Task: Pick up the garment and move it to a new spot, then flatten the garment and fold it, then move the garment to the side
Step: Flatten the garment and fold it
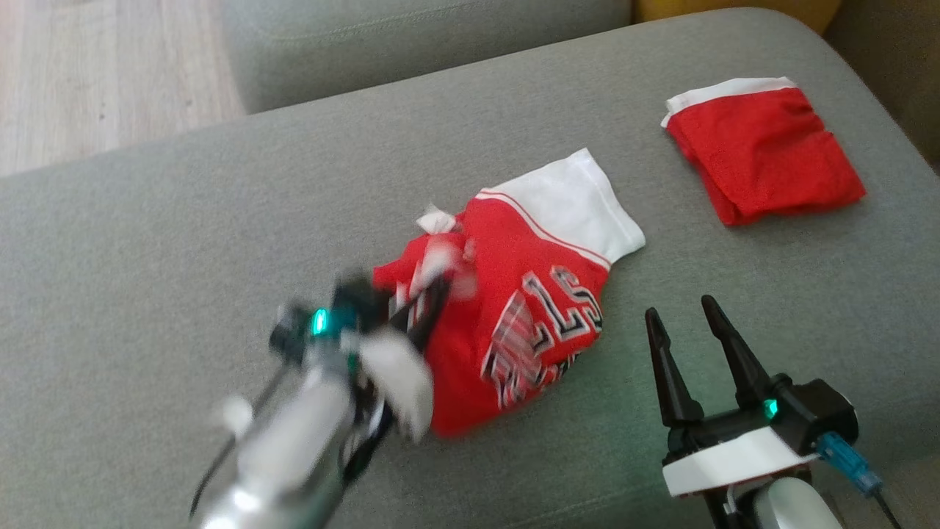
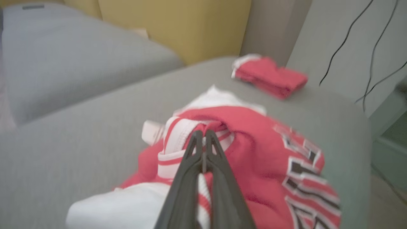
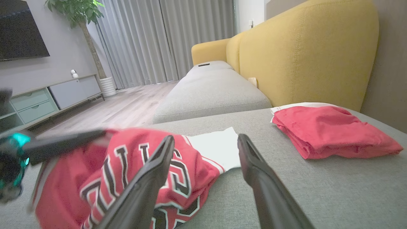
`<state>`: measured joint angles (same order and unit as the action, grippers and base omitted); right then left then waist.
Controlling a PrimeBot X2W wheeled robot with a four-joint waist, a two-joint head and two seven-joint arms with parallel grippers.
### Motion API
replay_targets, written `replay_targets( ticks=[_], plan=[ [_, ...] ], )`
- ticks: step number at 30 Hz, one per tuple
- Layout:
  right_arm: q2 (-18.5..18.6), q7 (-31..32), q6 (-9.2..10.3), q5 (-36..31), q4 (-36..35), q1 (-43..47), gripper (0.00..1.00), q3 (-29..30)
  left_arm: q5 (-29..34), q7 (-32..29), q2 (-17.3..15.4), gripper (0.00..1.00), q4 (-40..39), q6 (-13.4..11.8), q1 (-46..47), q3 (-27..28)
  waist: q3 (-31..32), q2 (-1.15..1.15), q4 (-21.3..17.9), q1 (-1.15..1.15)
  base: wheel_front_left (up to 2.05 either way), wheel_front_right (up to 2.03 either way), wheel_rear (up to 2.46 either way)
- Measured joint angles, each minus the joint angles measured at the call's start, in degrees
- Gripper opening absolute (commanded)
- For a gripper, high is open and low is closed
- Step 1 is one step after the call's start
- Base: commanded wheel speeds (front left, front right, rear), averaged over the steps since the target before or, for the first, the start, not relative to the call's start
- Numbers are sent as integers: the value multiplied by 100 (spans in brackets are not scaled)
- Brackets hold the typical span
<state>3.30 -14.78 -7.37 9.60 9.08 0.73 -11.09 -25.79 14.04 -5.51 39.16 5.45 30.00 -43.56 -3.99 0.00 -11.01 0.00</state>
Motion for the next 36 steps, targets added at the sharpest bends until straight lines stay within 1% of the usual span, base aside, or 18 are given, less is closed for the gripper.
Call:
replay_targets(
  ticks=[2, 4, 5, 6, 8, 9, 10, 12, 14, 16, 18, 20, 22, 26, 30, 33, 36],
  plan=[
    [-5, 0, 0, -1, -10, -3, 100, 8, 244, 18, -88, 0, -69, -52, -392, -41, -47, 0, 37, 0, 0, 0, 0],
    [-3, 0, 0, -1, -15, -6, 100, 46, 318, 20, -113, 0, -130, -41, -612, -75, -75, 0, 86, 0, 0, 0, 0],
    [2, 0, 0, -2, -18, -5, 100, 77, 321, 25, -113, 20, -103, -31, -686, -185, -82, 0, 118, 0, 0, 0, 0],
    [15, 0, 0, -7, -15, -5, 100, 103, 331, 3, -111, 100, -68, 12, -755, -304, -84, 0, 149, 0, 0, 0, 0],
    [27, 0, 0, -9, -16, -5, 100, 136, 302, -18, -98, 100, -116, 14, -927, -375, -84, 0, 212, 0, 0, 0, 0],
    [27, 0, 0, -10, -16, -4, 100, 144, 263, -47, -99, 100, -203, -55, -992, -342, -85, 0, 240, 0, 0, 0, 0],
    [27, 0, 0, -10, -16, -4, 100, 144, 253, -66, -118, 100, -311, -167, -1015, -305, -86, 0, 263, 0, 0, 0, 0],
    [27, 0, 0, -10, -16, -4, 100, 136, 253, -143, -166, 100, -659, -471, -964, -120, -96, 0, 299, 0, 0, 0, 0],
    [27, 0, 0, -9, -18, -3, 100, 111, 253, -309, -203, 100, -1074, -671, -788, 25, -128, 0, 326, 0, 0, 0, 0],
    [25, 0, 0, -9, -20, -4, 100, 67, 223, -535, -174, 100, -1396, -703, -506, 108, -180, 0, 343, 0, 0, 0, 0],
    [27, 0, 0, -9, -21, -9, 100, 22, 194, -821, -111, 100, -1490, -735, -135, 124, -256, 0, 345, 0, 0, 0, 0],
    [31, 0, 0, -9, -22, -34, 100, -26, 71, -1161, 13, 100, -1315, -745, 230, 175, -355, 0, 324, 0, 0, 0, 0],
    [53, 0, 0, -9, -24, -114, 100, -96, 29, -1445, 105, 100, -904, -739, 577, 151, -476, 0, 284, 0, 0, 0, 0],
    [114, 0, 0, -9, -52, -374, 100, -111, 51, -1524, 218, 100, 25, -695, 1223, 137, -742, 0, 161, 0, 0, 0, 0],
    [133, 0, 0, -8, -70, -508, 100, -114, 51, -1589, 277, 100, 826, -666, 1818, -4, -1021, 0, 14, 0, 0, 0, 0],
    [133, 0, 0, -8, -80, -519, 100, -111, -55, -1585, 316, 100, 1192, -592, 2105, -74, -1231, 0, -90, 0, 0, 0, 0],
    [132, 0, 0, -8, -81, -536, 100, -122, -242, -1586, 318, 100, 1278, -543, 2215, -221, -1356, 0, -154, 0, 0, 0, 0]
  ],
)
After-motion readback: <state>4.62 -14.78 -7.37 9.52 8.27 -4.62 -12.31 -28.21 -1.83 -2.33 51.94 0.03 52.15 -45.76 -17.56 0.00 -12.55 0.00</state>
